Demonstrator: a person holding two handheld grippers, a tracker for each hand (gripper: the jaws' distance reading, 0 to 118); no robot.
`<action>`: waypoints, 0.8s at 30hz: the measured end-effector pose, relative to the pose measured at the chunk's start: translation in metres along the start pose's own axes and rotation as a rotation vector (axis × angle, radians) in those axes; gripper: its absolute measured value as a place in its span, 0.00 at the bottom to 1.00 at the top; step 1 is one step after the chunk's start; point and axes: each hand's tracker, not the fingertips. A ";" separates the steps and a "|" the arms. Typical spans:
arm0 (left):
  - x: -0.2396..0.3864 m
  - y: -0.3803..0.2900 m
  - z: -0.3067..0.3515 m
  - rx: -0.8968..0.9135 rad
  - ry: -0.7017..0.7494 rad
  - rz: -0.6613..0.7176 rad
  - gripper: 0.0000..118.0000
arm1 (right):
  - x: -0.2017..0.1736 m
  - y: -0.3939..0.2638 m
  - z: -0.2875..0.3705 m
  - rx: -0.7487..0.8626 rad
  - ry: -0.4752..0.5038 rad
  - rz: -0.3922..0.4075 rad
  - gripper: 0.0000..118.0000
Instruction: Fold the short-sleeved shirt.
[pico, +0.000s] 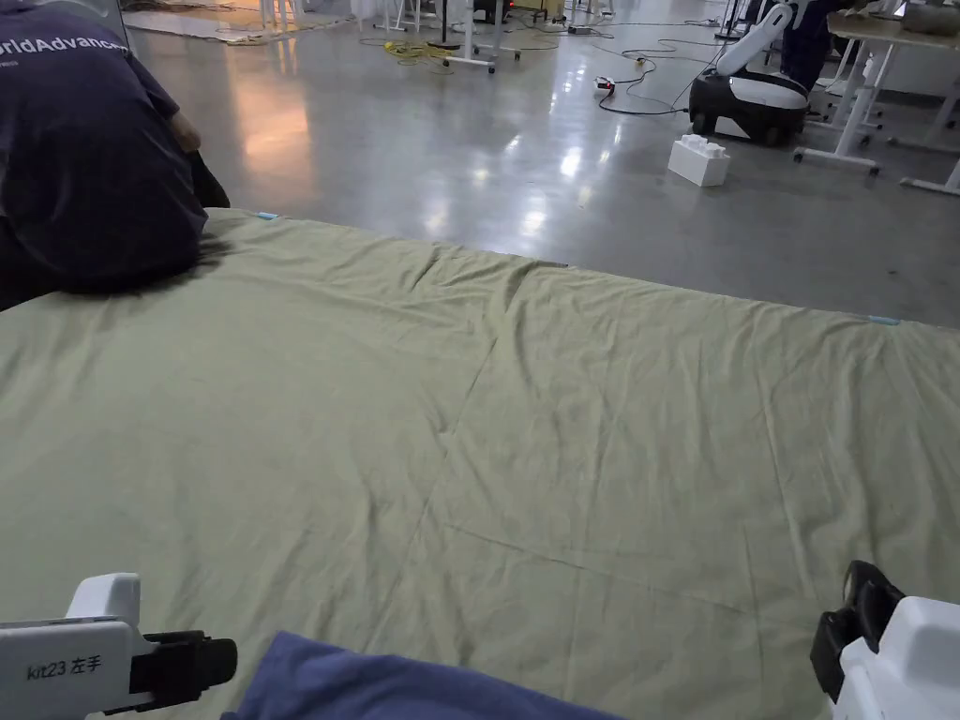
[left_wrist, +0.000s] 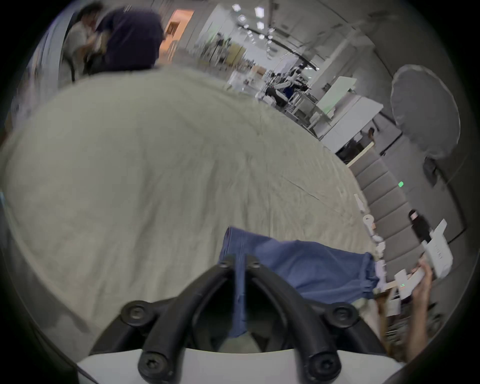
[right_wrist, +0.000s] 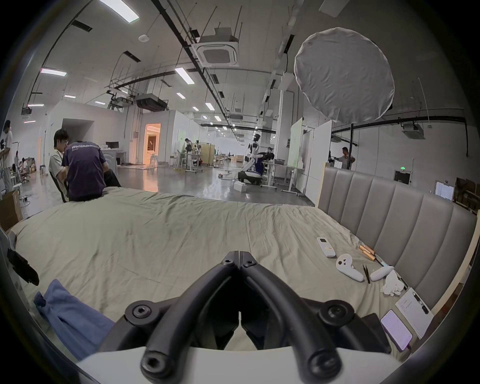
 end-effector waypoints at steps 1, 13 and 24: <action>-0.008 0.000 -0.006 -0.019 -0.024 0.024 0.74 | 0.000 -0.002 0.000 -0.008 0.000 0.003 0.00; -0.077 0.007 -0.063 -0.100 -0.358 0.255 0.82 | -0.003 -0.013 0.000 -0.088 -0.007 -0.009 0.00; -0.074 -0.009 -0.099 -0.200 -0.364 0.153 0.17 | -0.016 -0.010 -0.004 -0.104 -0.001 -0.002 0.00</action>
